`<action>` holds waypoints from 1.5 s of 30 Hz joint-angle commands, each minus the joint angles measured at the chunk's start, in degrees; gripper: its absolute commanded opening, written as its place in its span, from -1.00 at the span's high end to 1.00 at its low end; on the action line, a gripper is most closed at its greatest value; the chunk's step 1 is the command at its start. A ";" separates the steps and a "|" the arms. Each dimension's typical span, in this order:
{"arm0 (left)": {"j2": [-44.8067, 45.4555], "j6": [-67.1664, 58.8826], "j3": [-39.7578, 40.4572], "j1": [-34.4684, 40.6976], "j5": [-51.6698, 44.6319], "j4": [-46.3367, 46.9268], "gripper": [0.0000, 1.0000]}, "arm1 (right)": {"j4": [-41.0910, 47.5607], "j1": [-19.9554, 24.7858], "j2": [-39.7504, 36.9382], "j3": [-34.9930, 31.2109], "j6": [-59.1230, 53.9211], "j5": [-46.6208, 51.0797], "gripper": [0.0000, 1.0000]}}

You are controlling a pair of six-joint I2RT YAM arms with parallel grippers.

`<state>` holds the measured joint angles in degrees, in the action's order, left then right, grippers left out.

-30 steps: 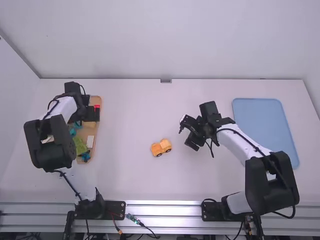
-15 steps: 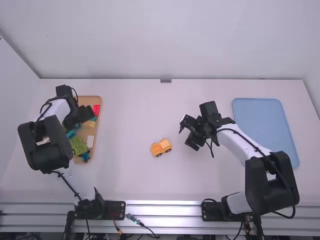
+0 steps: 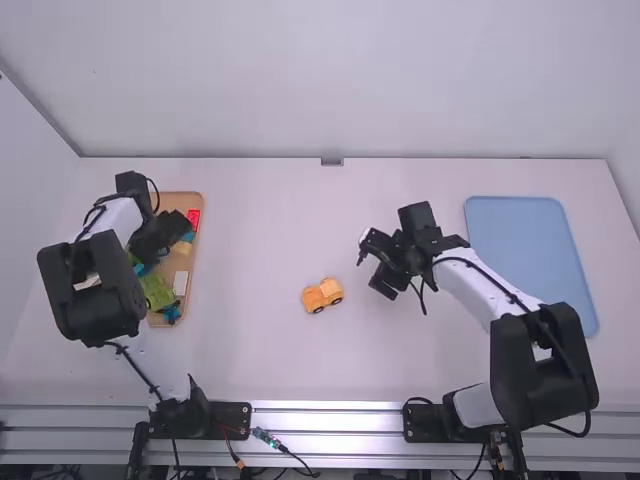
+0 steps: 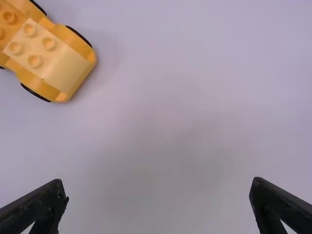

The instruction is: Assemble lego blocks to make yellow taxi

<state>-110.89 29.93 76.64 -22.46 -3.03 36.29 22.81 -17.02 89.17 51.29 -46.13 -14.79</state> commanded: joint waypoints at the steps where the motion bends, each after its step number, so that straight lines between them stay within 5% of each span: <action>1: 0.11 9.84 -0.85 -0.09 4.75 1.01 -0.86 | 0.00 0.37 -0.42 0.28 1.18 -0.22 -0.98; 29: -3.82 13.14 -0.70 -0.37 6.01 -2.64 -0.80 | 0.39 0.15 -0.42 0.28 1.33 1.14 -0.98; 33: -3.87 13.10 -0.61 -0.37 6.06 -3.04 -0.59 | 0.26 0.15 -0.42 0.28 1.29 1.11 -0.98; 38: -3.76 10.23 1.46 -0.39 4.03 -4.46 -0.84 | -0.07 0.15 -0.42 0.28 1.27 1.11 -0.98; 45: -3.76 11.24 6.91 0.00 3.76 0.24 -0.76 | 0.15 0.15 -0.42 0.28 1.29 1.11 -0.98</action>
<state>-113.69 40.77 81.82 -22.65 1.08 35.83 22.76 -16.75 89.17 51.29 -45.04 -13.74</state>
